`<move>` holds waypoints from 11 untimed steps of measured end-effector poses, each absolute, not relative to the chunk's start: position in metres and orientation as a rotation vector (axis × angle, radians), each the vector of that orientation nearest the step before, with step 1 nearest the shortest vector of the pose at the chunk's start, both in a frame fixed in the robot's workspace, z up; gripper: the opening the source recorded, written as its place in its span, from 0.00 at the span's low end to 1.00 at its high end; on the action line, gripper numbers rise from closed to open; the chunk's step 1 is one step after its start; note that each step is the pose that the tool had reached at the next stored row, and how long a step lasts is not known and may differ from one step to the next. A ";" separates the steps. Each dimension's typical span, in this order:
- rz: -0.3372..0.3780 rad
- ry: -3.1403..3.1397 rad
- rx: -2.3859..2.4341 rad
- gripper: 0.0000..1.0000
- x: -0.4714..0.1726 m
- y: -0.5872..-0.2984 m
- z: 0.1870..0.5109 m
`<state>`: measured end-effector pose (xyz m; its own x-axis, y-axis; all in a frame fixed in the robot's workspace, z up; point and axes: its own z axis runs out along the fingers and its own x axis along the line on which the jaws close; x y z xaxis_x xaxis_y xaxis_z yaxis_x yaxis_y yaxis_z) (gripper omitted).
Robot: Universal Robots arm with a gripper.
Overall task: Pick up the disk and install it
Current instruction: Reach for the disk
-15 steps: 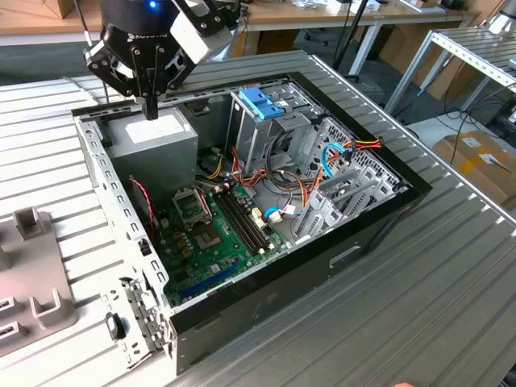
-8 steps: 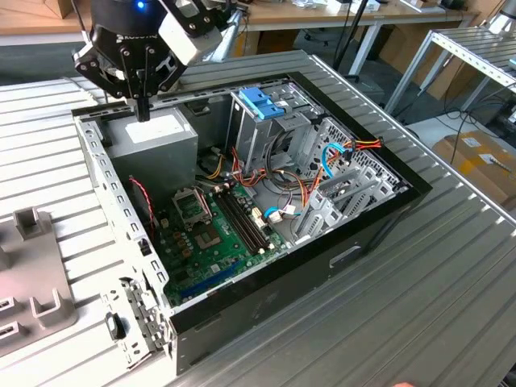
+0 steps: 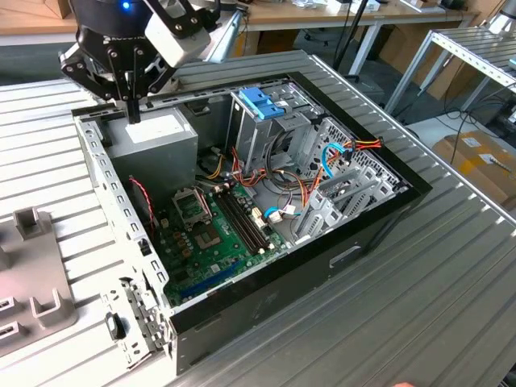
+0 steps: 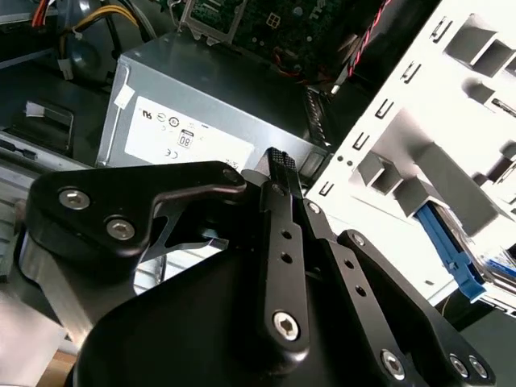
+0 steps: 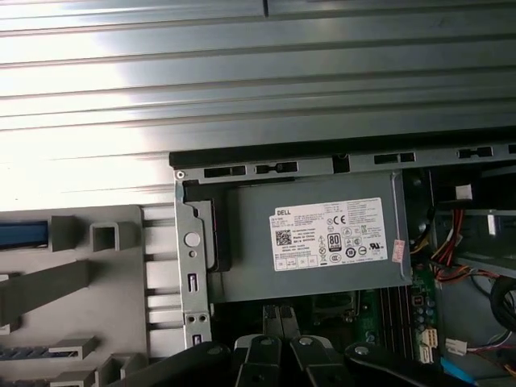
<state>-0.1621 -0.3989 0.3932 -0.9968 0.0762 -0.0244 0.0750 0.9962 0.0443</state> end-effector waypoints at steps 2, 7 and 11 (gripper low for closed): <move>0.068 3.112 0.118 0.11 -0.164 -0.399 0.393; 0.068 3.113 0.118 0.11 -0.164 -0.399 0.393; 0.068 3.112 0.118 0.11 -0.165 -0.399 0.393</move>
<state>-0.1648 -0.3989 0.3932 -0.9968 0.0763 -0.0245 0.0751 0.9962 0.0444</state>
